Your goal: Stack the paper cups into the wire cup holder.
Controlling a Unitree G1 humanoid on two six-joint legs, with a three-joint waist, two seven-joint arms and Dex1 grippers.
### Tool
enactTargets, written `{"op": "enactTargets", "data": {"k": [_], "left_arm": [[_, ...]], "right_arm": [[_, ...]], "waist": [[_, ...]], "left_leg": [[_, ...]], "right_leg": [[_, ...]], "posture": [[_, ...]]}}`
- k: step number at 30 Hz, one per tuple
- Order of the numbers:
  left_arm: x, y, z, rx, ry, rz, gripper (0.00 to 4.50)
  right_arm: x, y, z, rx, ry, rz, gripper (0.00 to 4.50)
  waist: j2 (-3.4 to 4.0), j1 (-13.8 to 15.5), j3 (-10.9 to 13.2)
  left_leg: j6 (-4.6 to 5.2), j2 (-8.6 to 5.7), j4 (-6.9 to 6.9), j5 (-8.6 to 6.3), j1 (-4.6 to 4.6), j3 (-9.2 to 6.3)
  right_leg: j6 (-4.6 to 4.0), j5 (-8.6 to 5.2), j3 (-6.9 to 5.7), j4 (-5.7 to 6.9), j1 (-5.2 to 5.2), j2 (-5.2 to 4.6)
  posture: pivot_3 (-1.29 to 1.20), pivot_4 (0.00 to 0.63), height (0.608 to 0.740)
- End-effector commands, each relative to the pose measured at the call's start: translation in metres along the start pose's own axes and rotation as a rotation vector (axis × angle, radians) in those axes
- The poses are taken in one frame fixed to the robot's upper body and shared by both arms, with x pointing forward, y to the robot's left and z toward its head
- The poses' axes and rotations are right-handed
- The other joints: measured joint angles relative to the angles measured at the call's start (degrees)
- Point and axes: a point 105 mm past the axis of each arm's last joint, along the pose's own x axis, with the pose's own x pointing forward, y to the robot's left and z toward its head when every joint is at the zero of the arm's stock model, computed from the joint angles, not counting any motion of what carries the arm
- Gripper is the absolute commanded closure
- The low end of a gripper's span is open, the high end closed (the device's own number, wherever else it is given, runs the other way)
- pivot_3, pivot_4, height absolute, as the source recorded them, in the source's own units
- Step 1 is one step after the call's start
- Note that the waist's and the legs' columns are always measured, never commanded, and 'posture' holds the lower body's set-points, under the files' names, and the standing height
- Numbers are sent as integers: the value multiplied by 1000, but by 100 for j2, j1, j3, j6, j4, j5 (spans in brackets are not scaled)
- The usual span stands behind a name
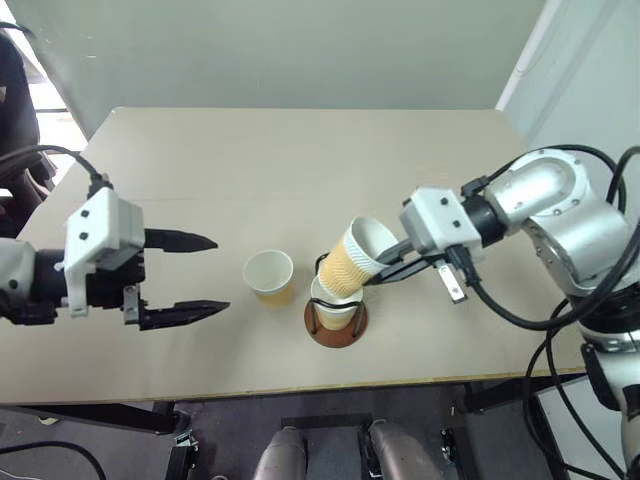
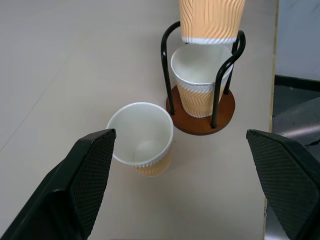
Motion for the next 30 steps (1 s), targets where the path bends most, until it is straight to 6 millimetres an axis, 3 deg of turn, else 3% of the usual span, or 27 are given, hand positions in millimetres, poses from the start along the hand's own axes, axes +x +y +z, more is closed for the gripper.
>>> {"op": "enactTargets", "data": {"k": [1,14,18,27,30], "left_arm": [[-6,0,8,39,-6,21,0],[-6,2,9,44,0,34,0],[-6,1,9,43,1,35,0],[-7,0,9,44,-1,35,0],[-5,1,11,59,-1,20,0]], "right_arm": [[-1,-1,2,-11,1,-19,4442],[4,-4,-3,-4,-1,-26,4442],[5,-4,-4,-1,4,-28,3550],[4,-6,-5,-7,11,-36,234],[-7,-18,-4,-23,19,-89,32]], "waist": [[0,1,0],[-1,0,0],[0,0,0],[-1,1,0],[-1,1,0]], "left_leg": [[0,0,0,0,0,0],[0,0,3,0,0,-1],[0,0,3,0,0,-1],[0,0,3,0,0,-1],[0,0,4,0,0,-1]], "right_leg": [[-1,1,0,0,0,0],[-3,4,0,0,0,0],[-3,5,0,0,0,0],[-2,5,0,0,0,0],[-3,5,0,0,1,0]], "posture": [[0,150,740],[0,150,740],[0,150,740],[0,150,740],[0,150,740]]}}
